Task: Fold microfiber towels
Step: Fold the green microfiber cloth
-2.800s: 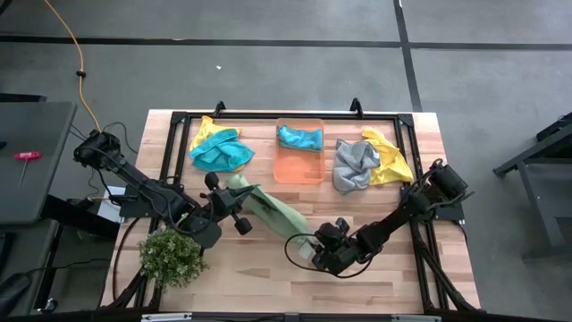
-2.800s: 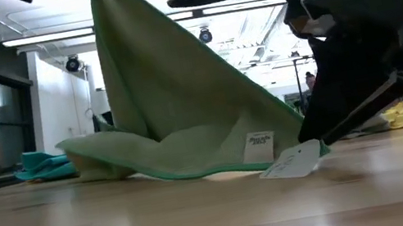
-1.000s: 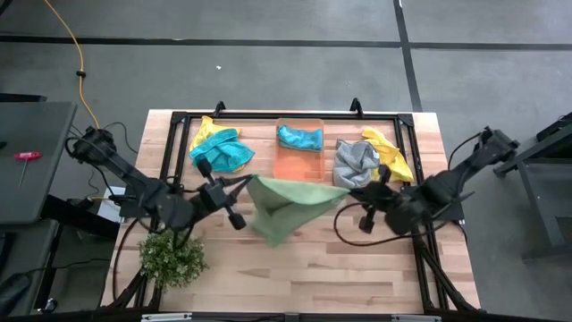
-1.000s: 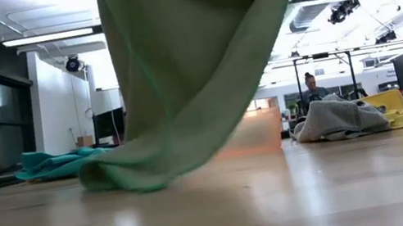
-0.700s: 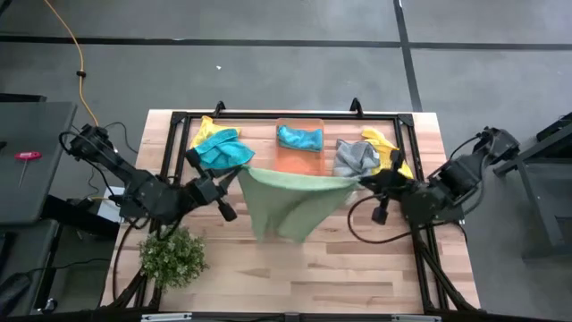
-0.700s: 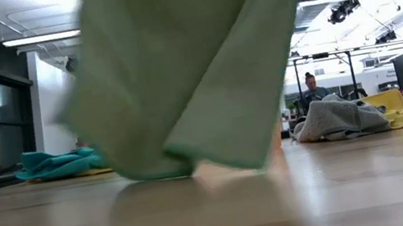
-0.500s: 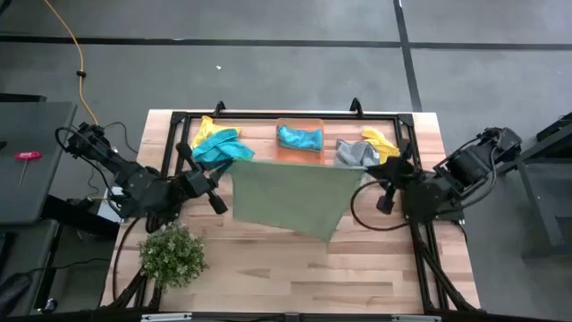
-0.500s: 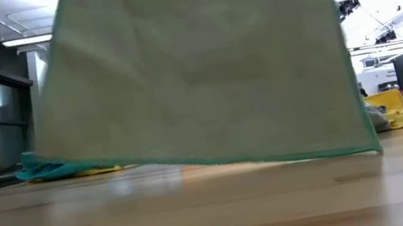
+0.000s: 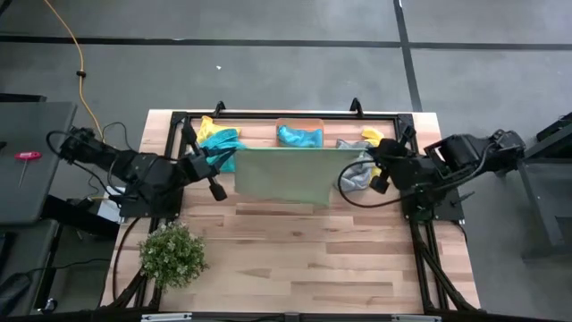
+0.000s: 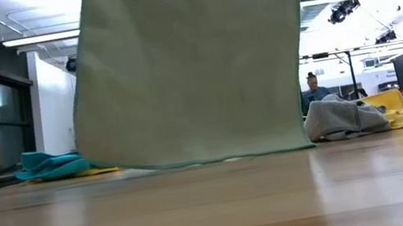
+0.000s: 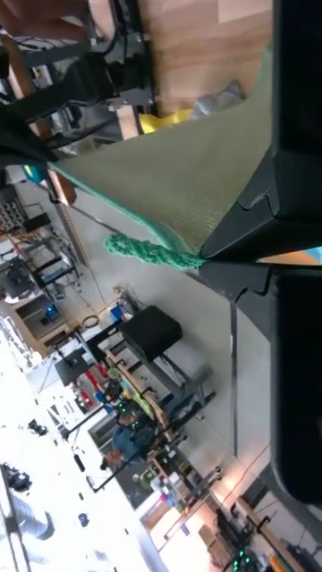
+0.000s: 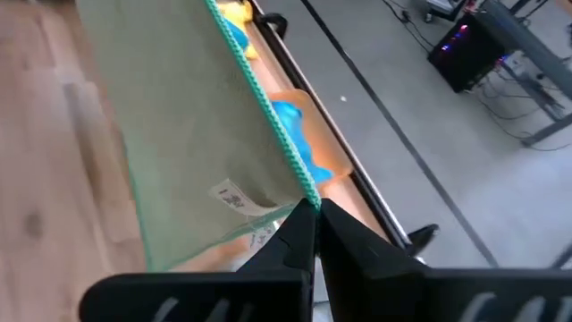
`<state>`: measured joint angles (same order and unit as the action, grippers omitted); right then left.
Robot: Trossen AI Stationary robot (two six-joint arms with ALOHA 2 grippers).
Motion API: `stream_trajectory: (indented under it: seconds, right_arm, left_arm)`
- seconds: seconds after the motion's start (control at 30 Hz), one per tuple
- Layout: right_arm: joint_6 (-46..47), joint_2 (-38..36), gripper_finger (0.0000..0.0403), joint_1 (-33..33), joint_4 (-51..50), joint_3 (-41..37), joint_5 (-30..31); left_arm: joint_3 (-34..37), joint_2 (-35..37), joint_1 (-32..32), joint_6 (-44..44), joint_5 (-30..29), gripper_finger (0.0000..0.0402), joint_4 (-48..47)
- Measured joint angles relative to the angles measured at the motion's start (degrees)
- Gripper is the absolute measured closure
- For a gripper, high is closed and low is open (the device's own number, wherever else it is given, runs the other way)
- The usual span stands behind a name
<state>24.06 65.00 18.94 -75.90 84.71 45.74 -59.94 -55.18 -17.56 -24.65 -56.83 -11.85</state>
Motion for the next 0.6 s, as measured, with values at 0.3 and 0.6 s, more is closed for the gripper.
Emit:
stream_trajectory:
  seconds: [0.3,0.6]
  right_arm:
    - [-8.6,-0.2,0.0403,-4.0,-0.7,1.3,-0.3]
    - [-9.1,0.1,0.0403,-3.9,-1.5,9.6,-0.5]
  left_arm:
    - [4.6,-0.4,5.9,0.2,10.2,0.0401,12.2]
    - [14.4,-0.3,7.5,-3.0,15.6,0.0401,28.0]
